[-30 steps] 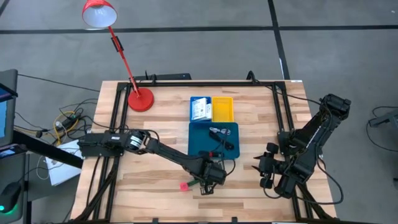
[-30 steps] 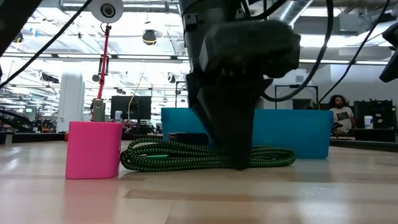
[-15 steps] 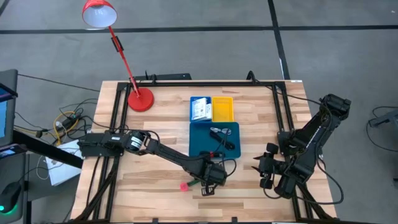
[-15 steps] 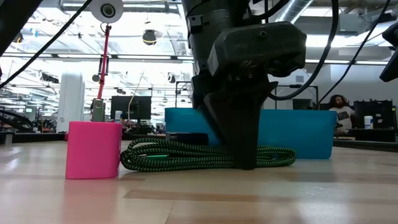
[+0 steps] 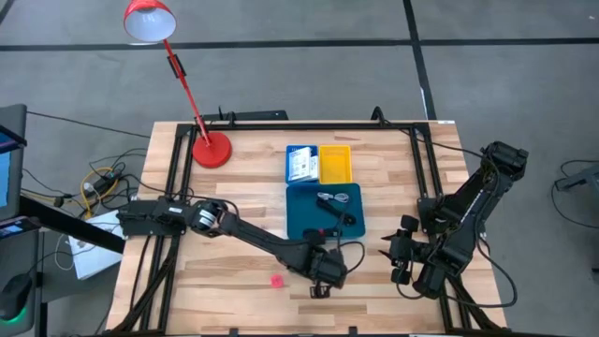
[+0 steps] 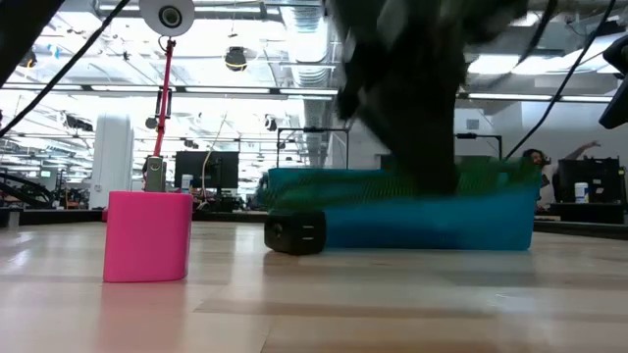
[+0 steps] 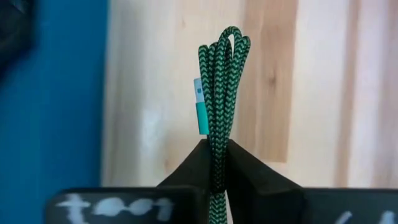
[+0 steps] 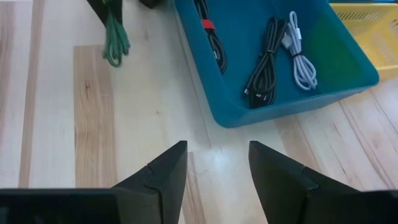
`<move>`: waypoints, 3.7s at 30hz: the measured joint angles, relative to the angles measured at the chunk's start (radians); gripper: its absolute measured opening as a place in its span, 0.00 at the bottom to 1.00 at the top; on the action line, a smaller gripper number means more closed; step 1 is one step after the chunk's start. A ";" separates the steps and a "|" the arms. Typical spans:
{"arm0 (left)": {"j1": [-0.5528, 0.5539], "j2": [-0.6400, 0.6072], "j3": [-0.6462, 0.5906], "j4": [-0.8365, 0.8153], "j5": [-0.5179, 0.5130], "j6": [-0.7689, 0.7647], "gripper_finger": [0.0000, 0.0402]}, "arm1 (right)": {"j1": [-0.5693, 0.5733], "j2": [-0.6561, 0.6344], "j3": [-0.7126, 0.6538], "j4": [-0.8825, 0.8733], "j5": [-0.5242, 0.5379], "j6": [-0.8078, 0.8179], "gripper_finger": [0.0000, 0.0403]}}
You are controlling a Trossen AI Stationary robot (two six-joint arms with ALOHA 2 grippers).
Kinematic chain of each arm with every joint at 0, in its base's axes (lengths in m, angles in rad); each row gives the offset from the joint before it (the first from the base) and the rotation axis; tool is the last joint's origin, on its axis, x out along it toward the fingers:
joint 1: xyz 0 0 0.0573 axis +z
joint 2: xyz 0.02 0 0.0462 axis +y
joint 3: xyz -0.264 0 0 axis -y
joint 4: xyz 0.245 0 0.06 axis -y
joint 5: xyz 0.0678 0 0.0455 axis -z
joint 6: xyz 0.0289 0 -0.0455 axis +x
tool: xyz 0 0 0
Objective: Pick and place items into bin
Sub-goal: Put the green charger cable into the large blue bin, then put the pink charger adapter into the yellow basket
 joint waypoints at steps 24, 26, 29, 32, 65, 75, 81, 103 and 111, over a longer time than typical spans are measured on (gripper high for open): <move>0.080 -0.029 0.195 -0.254 -0.234 0.262 0.02 | 0.000 0.000 0.000 0.005 0.003 0.003 0.41; 0.094 -0.029 0.195 -0.253 -0.232 0.293 0.02 | 0.000 0.000 0.000 0.005 0.006 0.002 0.41; 0.119 -0.029 0.195 -0.253 -0.232 0.332 0.03 | 0.000 0.000 0.000 0.003 0.008 0.001 0.41; 0.149 -0.029 0.195 -0.231 -0.235 0.354 0.03 | 0.000 0.000 0.000 0.002 0.008 0.001 0.41; 0.102 -0.032 0.199 -0.628 -0.140 0.300 0.33 | 0.000 0.000 -0.147 0.058 0.000 0.109 0.41; -0.058 -0.073 0.197 -0.600 -0.107 0.079 0.32 | 0.000 0.000 -0.147 0.063 0.001 0.109 0.41; -0.112 -0.073 0.197 -0.597 -0.147 -0.128 0.32 | 0.000 0.000 -0.147 0.090 0.000 0.108 0.41; -0.235 -0.070 0.197 -0.604 -0.008 -0.531 0.51 | -0.052 0.000 -0.147 0.135 -0.001 -0.095 0.42; -0.249 -0.070 0.197 -0.595 -0.081 -0.518 0.51 | -0.172 0.000 -0.147 0.140 0.004 -0.208 0.42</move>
